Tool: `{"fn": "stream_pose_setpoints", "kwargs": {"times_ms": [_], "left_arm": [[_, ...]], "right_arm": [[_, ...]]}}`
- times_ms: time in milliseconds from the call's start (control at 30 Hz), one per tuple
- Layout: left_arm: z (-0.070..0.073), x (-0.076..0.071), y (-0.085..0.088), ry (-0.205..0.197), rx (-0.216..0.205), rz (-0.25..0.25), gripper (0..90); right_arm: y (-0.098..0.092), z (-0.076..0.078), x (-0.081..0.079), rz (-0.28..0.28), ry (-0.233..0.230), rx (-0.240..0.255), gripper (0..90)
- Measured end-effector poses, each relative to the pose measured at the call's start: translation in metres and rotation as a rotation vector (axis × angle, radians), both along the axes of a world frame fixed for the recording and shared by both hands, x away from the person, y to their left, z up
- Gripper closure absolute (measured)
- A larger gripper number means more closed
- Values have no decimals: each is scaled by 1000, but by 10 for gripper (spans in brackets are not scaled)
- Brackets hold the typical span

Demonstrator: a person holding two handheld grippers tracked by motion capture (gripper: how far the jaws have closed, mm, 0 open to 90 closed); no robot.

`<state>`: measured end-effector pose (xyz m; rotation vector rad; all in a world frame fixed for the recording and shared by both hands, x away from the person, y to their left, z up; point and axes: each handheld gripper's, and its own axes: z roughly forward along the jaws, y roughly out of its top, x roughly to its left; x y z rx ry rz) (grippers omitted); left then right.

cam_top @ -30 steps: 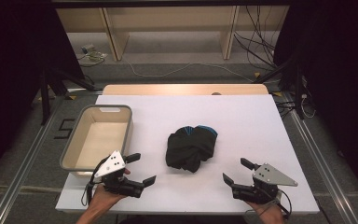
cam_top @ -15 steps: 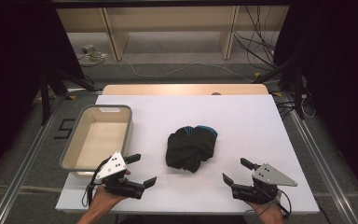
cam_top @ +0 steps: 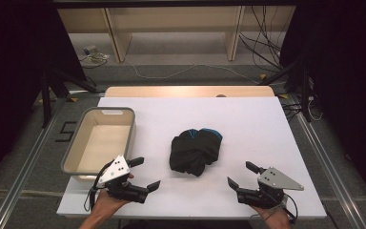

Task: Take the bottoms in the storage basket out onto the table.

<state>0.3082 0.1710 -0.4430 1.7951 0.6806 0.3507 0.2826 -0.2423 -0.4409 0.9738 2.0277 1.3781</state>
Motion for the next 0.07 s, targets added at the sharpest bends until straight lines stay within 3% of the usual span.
{"fn": "stream_pose_setpoints", "kwargs": {"times_ms": [67], "left_arm": [[0, 0, 0, 0, 3, 0, 27]], "right_arm": [[0, 0, 0, 1, 1, 0, 195]]}}
